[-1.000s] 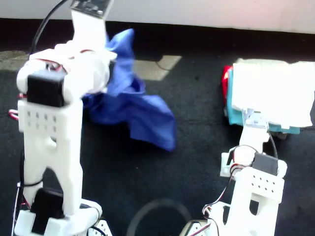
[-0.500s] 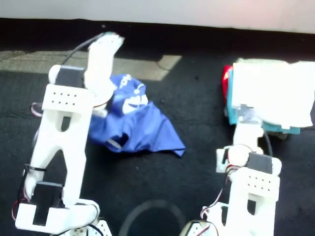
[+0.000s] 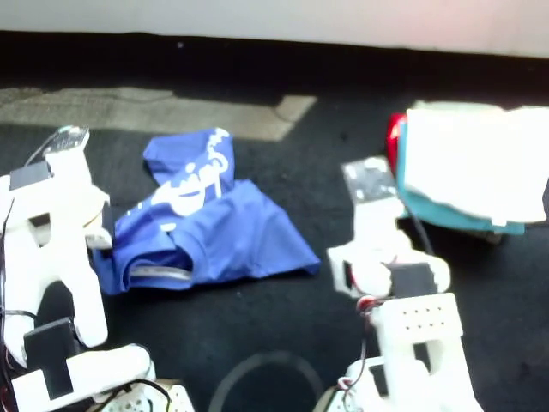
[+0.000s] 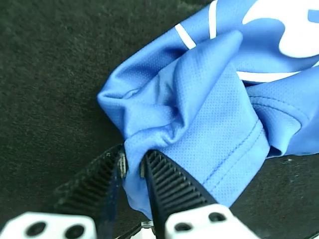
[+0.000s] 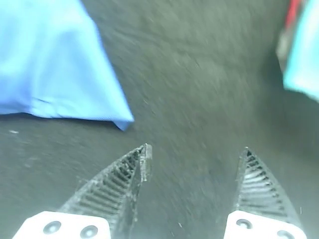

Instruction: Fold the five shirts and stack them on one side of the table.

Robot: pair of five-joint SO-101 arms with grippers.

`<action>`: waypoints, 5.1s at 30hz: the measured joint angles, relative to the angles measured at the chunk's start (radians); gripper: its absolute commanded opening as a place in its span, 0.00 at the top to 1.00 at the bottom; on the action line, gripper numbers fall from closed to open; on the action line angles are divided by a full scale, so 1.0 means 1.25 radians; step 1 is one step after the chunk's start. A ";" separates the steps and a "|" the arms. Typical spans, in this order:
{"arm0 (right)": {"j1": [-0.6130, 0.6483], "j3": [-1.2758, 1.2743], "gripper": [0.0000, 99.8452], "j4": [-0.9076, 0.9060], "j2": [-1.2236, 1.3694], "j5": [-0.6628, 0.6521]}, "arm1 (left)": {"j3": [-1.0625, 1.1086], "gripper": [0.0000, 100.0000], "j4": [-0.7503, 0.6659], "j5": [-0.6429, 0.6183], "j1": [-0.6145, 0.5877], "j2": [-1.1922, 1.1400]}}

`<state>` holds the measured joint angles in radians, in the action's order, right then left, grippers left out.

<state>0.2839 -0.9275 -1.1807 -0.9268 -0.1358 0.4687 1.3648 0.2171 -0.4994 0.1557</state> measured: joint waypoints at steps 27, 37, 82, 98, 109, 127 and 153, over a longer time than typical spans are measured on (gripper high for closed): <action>0.535 0.686 0.73 0.004 0.869 0.087 | -0.312 0.76 0.166 0.065 -0.477 0.000; 0.604 0.843 0.78 0.004 1.101 0.087 | -0.320 0.76 0.166 0.110 -0.578 0.000; -0.056 1.593 0.74 -0.458 1.146 -0.112 | -0.320 0.76 0.166 0.110 -0.393 0.000; 0.000 1.251 0.74 -0.371 1.153 -0.095 | -0.198 0.76 0.166 0.110 -0.241 0.000; -0.075 1.367 0.74 -0.411 1.129 -0.037 | -0.183 0.76 0.157 0.064 -0.103 -0.001; -0.110 1.196 0.74 -0.458 0.793 -0.031 | -0.182 0.76 -0.108 -0.118 0.169 -0.043; -0.075 0.157 0.74 -0.245 0.060 -0.031 | -0.852 0.77 -0.055 -0.288 0.327 -0.755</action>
<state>0.1903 -0.7311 -1.4876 -0.8516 -0.1741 -0.5961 1.2958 -0.1435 -0.0913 -0.7879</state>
